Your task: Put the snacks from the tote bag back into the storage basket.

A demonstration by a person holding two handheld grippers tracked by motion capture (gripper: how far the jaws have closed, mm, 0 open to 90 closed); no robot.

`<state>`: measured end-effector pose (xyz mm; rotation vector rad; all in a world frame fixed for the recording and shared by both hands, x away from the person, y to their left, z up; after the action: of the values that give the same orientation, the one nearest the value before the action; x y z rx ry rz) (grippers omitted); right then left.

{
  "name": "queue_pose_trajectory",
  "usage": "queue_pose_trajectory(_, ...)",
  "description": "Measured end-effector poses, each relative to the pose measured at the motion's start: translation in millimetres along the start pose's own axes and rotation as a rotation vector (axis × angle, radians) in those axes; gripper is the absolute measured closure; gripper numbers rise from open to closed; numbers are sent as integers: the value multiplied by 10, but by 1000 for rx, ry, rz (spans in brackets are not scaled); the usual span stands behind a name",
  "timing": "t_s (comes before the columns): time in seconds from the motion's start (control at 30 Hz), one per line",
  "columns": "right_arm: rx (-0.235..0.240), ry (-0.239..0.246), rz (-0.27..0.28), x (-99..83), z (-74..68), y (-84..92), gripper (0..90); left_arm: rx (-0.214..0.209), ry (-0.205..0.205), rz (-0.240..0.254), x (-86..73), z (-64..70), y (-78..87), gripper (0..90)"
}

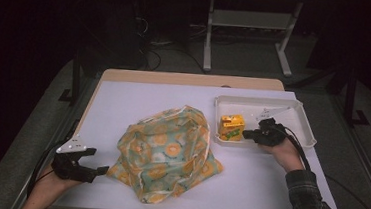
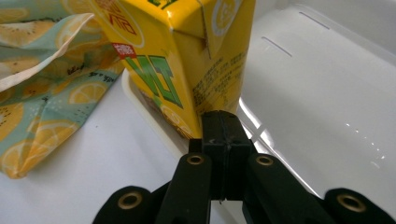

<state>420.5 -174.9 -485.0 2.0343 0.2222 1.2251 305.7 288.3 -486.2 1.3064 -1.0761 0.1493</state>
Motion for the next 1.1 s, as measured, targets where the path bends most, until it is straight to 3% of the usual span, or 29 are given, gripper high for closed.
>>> queue_pose_trajectory(0.37,18,4,-13,-45,-69,18,900,-2,9,-2,10,-13,-11,151)
queue_pose_trajectory(0.5,3,2,-10,-39,-56,40,896,-2,20,-3,22,-18,-11,148)
queue_pose_trajectory(0.53,-20,-11,-8,-39,-46,60,851,-4,18,-5,23,-18,-10,148)
queue_pose_trajectory(0.6,-26,-19,-7,-45,-47,69,830,-7,18,0,34,-14,-14,148)
queue_pose_trajectory(0.7,-42,-35,7,-63,-45,124,728,-5,24,5,53,-11,-20,148)
queue_pose_trajectory(0.83,-65,-69,54,-89,-41,229,531,4,8,-3,32,-21,-13,148)
queue_pose_trajectory(0.9,-67,-76,56,-102,-42,248,499,13,1,-10,14,-30,1,148)
queue_pose_trajectory(0.93,-73,-96,55,-133,-54,274,415,15,4,-6,17,-30,7,148)
queue_pose_trajectory(1.1,-96,-93,50,-170,-120,305,349,20,0,-6,-1,-29,18,149)
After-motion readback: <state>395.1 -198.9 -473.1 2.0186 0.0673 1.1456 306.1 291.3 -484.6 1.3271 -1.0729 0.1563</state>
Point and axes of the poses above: each handheld gripper's, and its own axes: y roughly backward along the jaws, x roughly out of its top, z roughly to its right, the point moved 10 cm from there along -y, roughly forward along the jaws, and after that the axes turned 14 degrees about x, right-handed, at the moved point
